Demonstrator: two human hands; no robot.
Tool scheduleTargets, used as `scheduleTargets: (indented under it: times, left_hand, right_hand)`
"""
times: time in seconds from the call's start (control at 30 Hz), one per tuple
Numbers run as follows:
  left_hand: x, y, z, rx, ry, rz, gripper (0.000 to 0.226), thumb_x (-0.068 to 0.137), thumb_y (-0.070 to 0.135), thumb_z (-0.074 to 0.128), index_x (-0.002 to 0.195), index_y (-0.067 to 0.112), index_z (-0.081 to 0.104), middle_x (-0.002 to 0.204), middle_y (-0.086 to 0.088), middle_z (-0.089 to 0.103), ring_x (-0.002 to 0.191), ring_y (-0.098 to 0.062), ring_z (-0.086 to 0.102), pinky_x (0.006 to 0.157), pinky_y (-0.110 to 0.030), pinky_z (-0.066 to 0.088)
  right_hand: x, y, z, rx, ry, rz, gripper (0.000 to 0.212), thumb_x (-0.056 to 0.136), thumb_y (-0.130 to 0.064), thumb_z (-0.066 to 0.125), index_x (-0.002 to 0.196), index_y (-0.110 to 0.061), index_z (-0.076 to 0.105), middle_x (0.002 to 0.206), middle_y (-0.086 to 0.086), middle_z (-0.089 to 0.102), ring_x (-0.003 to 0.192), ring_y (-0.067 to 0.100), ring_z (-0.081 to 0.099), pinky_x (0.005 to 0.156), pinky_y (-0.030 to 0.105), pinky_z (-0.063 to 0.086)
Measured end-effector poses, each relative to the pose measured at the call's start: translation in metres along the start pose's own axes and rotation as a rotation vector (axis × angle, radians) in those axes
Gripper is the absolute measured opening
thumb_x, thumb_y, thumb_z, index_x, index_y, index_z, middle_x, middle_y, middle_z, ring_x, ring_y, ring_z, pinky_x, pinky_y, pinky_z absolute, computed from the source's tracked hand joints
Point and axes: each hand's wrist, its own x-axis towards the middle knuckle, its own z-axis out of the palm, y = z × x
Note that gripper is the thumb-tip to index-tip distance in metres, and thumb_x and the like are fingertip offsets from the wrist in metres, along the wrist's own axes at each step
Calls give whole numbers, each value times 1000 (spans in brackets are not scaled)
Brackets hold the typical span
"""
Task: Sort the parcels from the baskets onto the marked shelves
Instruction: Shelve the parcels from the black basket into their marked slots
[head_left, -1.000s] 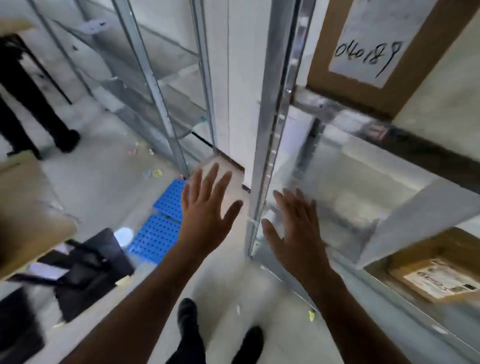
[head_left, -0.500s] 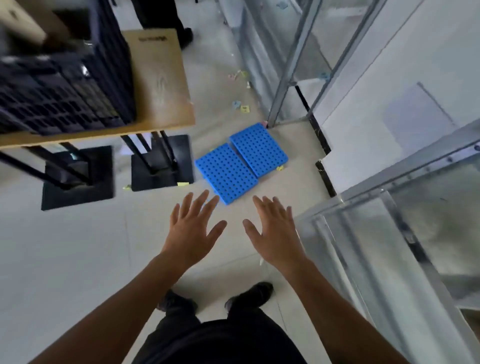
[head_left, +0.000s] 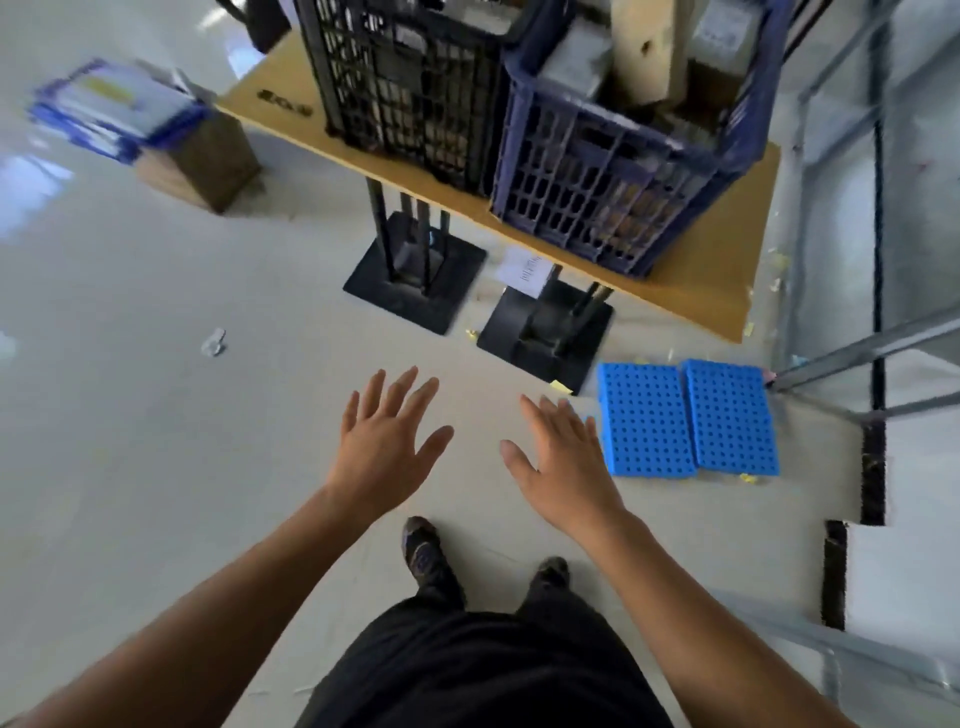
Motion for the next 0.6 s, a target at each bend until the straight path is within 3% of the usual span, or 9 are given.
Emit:
scheduleTargets:
  times: [0.17, 0.33, 0.6]
  left_hand:
    - [-2, -62, -32, -107, 152, -186, 69, 98, 69, 28, 161, 39, 20, 172, 6, 12, 159, -28, -3, 127, -54, 4]
    - [8, -106, -59, -181, 275, -305, 75, 93, 74, 19, 159, 40, 24, 170, 6, 18, 159, -28, 0, 127, -54, 4]
    - [88, -160, -145, -127, 409, -297, 69, 97, 73, 18, 158, 40, 25, 170, 7, 19, 159, -26, 0, 127, -53, 4]
  right_hand:
    - [57, -68, -7, -30, -39, -166, 68, 106, -56, 37, 165, -28, 19, 173, 5, 20, 161, 23, 4, 129, 49, 0]
    - [117, -131, -23, -63, -43, -288, 67, 106, -51, 43, 164, -23, 26, 171, 6, 25, 161, 25, 6, 129, 55, 3]
    - [236, -223, -58, -28, 69, -424, 66, 104, -51, 47, 162, -25, 31, 170, 6, 29, 161, 24, 7, 129, 56, 8]
